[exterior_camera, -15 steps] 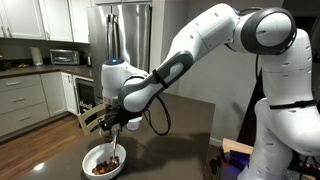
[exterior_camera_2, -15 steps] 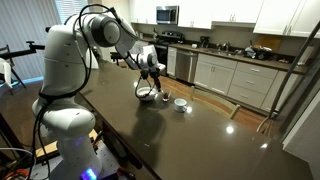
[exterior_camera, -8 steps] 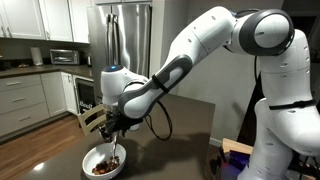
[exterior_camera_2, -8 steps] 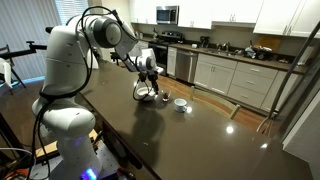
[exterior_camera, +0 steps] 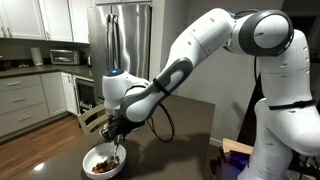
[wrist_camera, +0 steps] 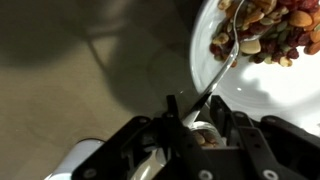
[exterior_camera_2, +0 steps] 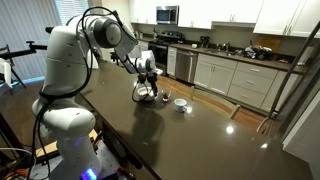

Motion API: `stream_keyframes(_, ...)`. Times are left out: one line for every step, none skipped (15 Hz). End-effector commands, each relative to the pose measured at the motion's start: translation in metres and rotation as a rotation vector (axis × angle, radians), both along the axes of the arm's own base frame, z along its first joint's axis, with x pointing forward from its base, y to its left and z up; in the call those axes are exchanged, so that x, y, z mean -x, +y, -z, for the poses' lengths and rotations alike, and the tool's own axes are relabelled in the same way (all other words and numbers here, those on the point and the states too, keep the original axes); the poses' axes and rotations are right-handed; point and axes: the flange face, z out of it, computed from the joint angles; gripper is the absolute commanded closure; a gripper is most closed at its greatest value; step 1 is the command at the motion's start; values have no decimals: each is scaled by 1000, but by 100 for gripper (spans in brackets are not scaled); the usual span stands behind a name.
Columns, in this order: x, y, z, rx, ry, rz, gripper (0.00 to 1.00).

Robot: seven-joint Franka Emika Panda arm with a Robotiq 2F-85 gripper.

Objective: Transfer one spoon of contents from the bowl to the white cup

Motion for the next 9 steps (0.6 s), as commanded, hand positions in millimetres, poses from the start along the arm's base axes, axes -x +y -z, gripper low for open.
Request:
stream_keyframes(4, -3, 6, 3, -12, 7, 60)
stream_keyframes(4, -3, 6, 2, -13, 8, 57)
stream_keyframes(5, -3, 6, 5, -11, 10, 53)
stream_keyframes(5, -4, 4, 6, -11, 14, 49)
stream_keyframes(5, -5, 3, 8, -14, 16, 43)
stream_keyframes(5, -5, 1, 7, -17, 17, 44)
stream_keyframes(5, -6, 0, 7, -21, 21, 46)
stream_keyframes(5, -7, -1, 8, -21, 23, 43)
stream_keyframes(4, -8, -1, 7, -23, 25, 45)
